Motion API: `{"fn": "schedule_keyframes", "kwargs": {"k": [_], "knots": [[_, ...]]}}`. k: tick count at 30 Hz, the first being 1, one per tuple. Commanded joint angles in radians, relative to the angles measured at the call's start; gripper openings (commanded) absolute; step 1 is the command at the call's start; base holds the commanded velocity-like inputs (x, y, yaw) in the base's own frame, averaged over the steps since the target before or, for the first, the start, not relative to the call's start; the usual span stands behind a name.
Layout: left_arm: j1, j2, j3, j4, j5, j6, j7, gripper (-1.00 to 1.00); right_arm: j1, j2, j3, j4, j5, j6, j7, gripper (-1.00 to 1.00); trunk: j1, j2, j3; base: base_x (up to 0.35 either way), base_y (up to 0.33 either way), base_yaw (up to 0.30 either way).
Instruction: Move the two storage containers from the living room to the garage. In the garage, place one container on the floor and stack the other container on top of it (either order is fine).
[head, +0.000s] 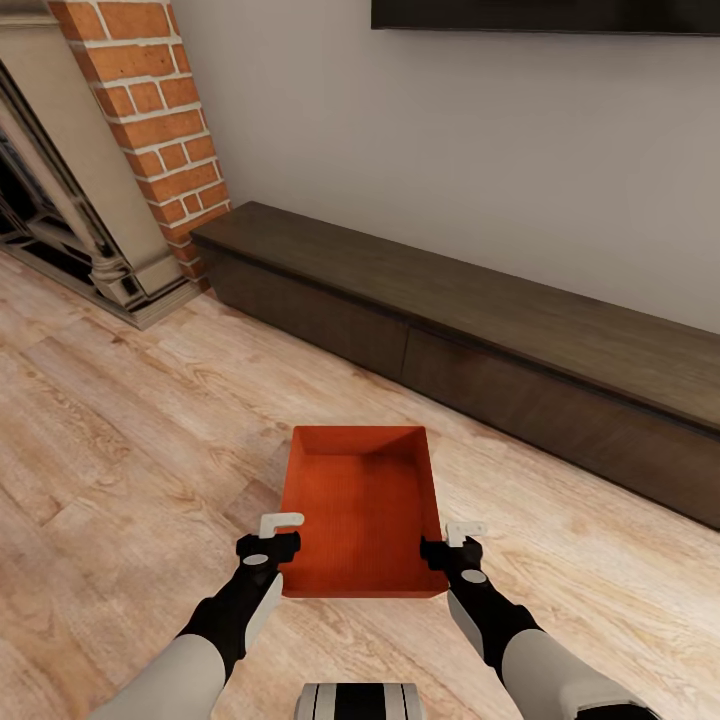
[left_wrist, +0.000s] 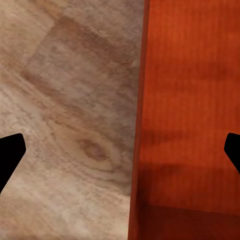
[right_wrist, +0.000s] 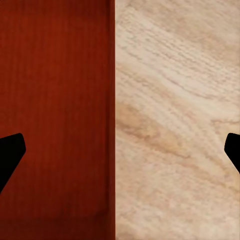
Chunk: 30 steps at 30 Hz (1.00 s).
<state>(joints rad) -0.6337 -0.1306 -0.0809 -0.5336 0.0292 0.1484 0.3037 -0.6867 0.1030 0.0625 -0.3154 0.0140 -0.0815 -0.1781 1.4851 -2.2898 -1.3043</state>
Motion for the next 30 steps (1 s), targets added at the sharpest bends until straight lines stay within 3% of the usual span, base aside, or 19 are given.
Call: {"fn": "schedule_keyframes", "kwargs": {"k": [1, 11, 18, 30], "knots": [[0.000, 0.001, -0.007, -0.002, 0.003, 0.007, 0.008, 1.00, -0.001, 0.000, 0.007, 0.001, 0.001, -0.001, -0.007, 1.00, 0.000, 0.000, -0.001, 0.000, 0.000, 0.000], [0.000, 0.002, -0.007, -0.002, 0.003, 0.007, 0.008, 1.00, -0.001, -0.002, 0.007, 0.001, 0.001, -0.002, -0.007, 1.00, 0.000, 0.000, -0.001, 0.000, 0.000, 0.000], [0.000, 0.002, -0.007, -0.002, 0.003, 0.007, 0.007, 1.00, -0.001, -0.002, 0.007, 0.001, 0.001, -0.002, -0.007, 1.00, 0.027, -0.049, -0.023, 0.000, 0.000, 0.000], [0.000, 0.002, -0.006, -0.002, 0.003, 0.006, 0.009, 1.00, -0.001, 0.000, 0.007, 0.002, 0.000, -0.001, -0.006, 1.00, 0.027, -0.049, -0.023, 0.000, 0.000, 0.000]]}}
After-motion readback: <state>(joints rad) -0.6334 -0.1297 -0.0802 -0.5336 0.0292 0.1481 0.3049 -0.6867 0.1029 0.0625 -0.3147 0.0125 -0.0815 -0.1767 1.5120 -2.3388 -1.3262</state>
